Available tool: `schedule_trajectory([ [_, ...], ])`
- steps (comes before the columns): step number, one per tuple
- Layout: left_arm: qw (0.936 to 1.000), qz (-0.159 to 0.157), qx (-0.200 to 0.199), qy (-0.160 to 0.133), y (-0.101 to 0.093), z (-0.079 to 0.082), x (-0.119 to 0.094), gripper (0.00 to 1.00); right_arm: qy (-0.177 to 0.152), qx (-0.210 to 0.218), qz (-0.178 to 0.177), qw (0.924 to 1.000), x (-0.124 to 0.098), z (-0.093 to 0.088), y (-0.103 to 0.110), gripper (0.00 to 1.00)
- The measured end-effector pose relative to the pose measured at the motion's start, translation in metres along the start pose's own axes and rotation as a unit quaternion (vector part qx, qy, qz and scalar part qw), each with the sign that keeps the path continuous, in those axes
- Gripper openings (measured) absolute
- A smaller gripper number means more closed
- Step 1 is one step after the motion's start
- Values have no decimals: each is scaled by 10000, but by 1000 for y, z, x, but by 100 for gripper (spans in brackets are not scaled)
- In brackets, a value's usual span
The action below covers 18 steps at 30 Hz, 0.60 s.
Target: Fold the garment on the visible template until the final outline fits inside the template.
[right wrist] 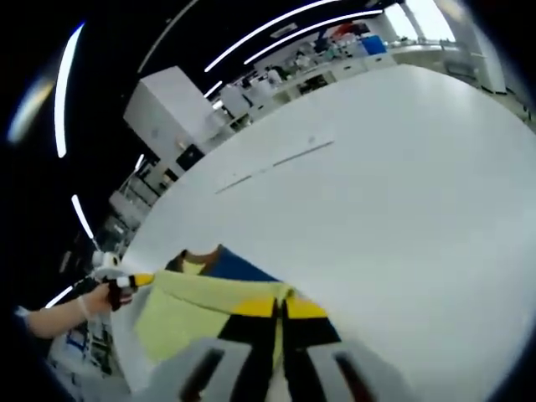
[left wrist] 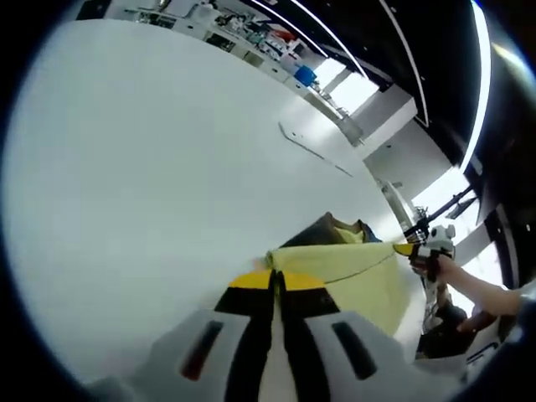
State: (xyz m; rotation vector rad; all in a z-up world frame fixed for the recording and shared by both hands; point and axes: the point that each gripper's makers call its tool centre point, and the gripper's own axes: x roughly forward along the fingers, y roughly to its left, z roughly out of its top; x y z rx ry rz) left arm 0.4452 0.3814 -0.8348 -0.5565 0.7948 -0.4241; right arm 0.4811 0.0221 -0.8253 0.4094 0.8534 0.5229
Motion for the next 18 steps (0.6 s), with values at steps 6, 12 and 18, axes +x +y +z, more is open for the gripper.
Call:
schedule_trajectory([
  [6, 9982, -197, 562, -95, -7, 5, -5, 0, -81, -200, 14, 9998, -3, 2, 4, 0],
  [12, 9965, -331, 745, -178, -16, 2, -9, 7, -280, -519, 116, 9982, -14, 10, 18, 17],
  [18, 9916, -474, 1184, -208, -28, 1, -12, 25, -247, -997, 187, 9945, -17, 11, 18, 39],
])
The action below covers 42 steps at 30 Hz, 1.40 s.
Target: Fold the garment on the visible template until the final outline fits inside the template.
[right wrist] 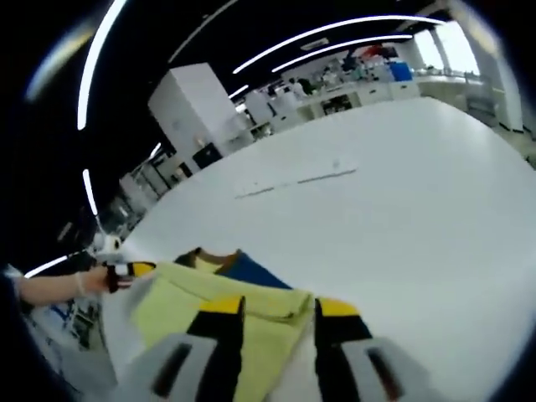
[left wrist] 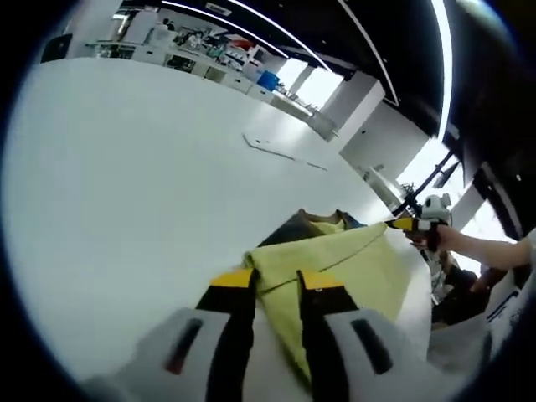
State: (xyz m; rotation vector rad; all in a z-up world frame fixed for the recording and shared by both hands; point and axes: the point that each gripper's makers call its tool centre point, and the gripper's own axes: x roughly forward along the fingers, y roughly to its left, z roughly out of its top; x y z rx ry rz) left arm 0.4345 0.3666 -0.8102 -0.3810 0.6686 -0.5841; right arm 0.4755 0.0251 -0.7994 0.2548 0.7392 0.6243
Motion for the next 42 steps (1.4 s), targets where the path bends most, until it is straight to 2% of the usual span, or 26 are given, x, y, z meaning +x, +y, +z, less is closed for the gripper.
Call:
schedule_trajectory([
  [1, 10000, -47, 64, -11, -1, 2, 0, 29, 59, -241, -48, 9997, -2, -2, -2, 42],
  [4, 9995, -86, 302, 49, 1, 4, 1, 39, 213, -532, -79, 9983, -6, -11, 0, 52],
  [7, 9986, -216, 467, 83, -3, 5, 2, 49, 349, -784, -76, 9963, -7, -15, -4, 69],
  [9, 9978, -269, 594, 93, -3, 6, 3, 59, 428, -978, -109, 9942, -7, -20, -2, 78],
  [12, 9967, -259, 760, 89, -6, 6, 3, 72, 462, -1239, -140, 9911, -8, -23, 2, 85],
  [14, 9956, -325, 871, 89, -10, 5, 2, 75, 474, -1306, -119, 9902, -8, -24, 2, 85],
  [19, 9949, -474, 880, 124, -17, -1, 1, 76, 443, -1303, 88, 9904, -6, -27, 20, 84],
  [24, 9938, -553, 939, 225, -25, -10, 0, 74, 335, -1205, 239, 9919, -3, -25, 28, 81],
  [29, 9940, -615, 882, 218, -26, -12, 1, 73, 316, -1200, 325, 9917, -1, -27, 34, 78],
  [38, 9940, -601, 851, 317, -29, -21, 5, 72, 417, -1194, 506, 9907, 6, -37, 54, 76],
  [42, 9950, -570, 763, 303, -31, -23, 3, 71, 443, -1167, 560, 9906, 8, -40, 54, 74],
])
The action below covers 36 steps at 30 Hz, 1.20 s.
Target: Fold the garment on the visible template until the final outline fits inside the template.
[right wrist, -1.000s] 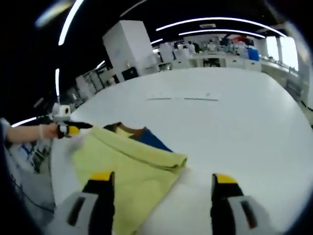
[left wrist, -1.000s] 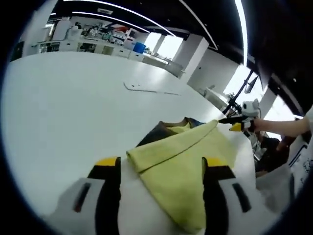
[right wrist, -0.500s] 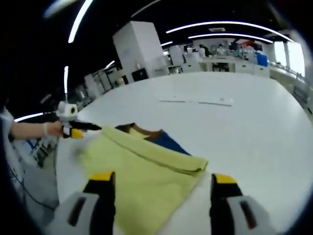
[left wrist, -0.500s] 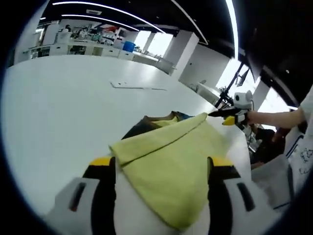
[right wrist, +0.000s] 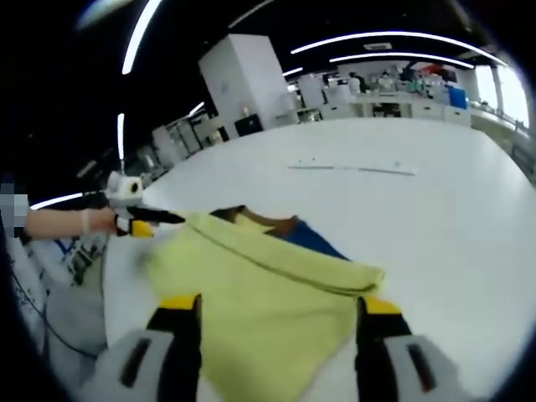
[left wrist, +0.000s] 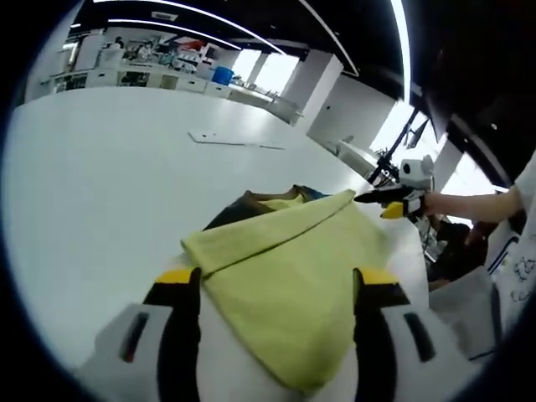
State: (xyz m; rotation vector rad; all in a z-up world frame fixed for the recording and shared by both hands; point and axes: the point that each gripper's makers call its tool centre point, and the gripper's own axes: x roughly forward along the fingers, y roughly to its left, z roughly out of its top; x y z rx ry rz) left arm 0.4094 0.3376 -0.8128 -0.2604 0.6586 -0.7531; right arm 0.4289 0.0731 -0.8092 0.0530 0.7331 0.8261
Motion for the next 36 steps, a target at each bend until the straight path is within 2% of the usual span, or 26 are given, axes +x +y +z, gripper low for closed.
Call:
schedule_trajectory([
  [5, 9999, 32, 12, 95, 4, -5, -1, 71, 48, 0, 33, 10000, 1, -2, 3, 74],
  [11, 9999, -15, 49, 150, -1, -10, -1, 70, 77, 19, 77, 9999, 5, -5, 3, 73],
  [23, 9998, -59, 178, 46, -1, 13, -3, 70, 46, 58, 107, 9999, 12, -1, 2, 73],
  [29, 9998, -77, 189, 70, -1, 16, 5, 70, 14, 62, 123, 9999, 17, 4, 3, 73],
  [36, 9999, -96, 95, 37, 1, 20, 19, 71, -20, 40, 62, 10000, 25, 14, -10, 73],
])
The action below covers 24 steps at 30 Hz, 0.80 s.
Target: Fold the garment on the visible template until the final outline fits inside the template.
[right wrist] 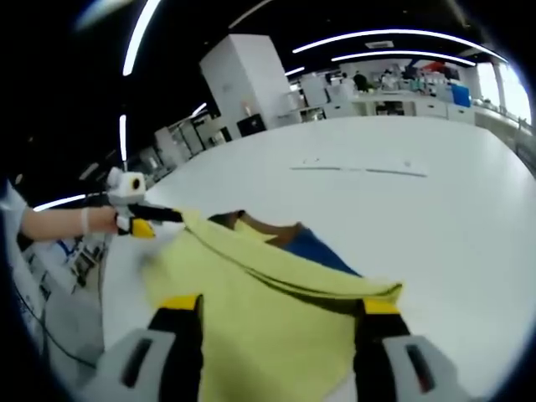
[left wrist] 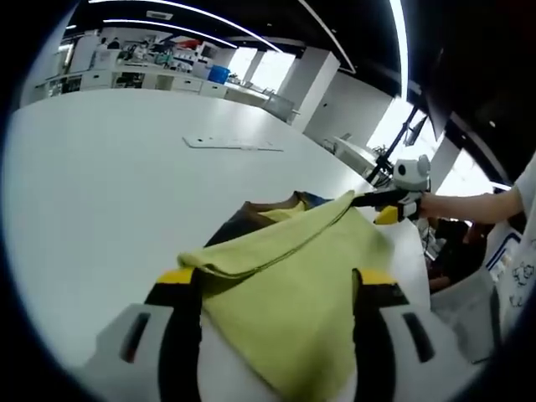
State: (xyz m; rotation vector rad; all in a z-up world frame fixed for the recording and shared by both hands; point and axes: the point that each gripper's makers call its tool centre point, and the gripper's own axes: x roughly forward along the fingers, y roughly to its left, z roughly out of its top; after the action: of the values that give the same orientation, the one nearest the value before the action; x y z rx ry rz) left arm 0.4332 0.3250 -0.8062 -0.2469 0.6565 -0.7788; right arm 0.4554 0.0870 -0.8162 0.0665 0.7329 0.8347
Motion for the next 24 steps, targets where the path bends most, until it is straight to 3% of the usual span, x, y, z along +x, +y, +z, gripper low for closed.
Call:
schedule_trajectory([
  [7, 9996, 115, -233, -129, 11, 10, 11, 71, -86, 171, -118, 9997, 4, 5, -10, 73],
  [11, 9993, 240, -230, -147, 16, 10, 12, 72, -77, 245, -167, 9995, 6, 4, -16, 73],
  [24, 9993, 212, -271, -141, 16, 6, 9, 73, -67, 224, -168, 9996, 5, 3, -13, 74],
])
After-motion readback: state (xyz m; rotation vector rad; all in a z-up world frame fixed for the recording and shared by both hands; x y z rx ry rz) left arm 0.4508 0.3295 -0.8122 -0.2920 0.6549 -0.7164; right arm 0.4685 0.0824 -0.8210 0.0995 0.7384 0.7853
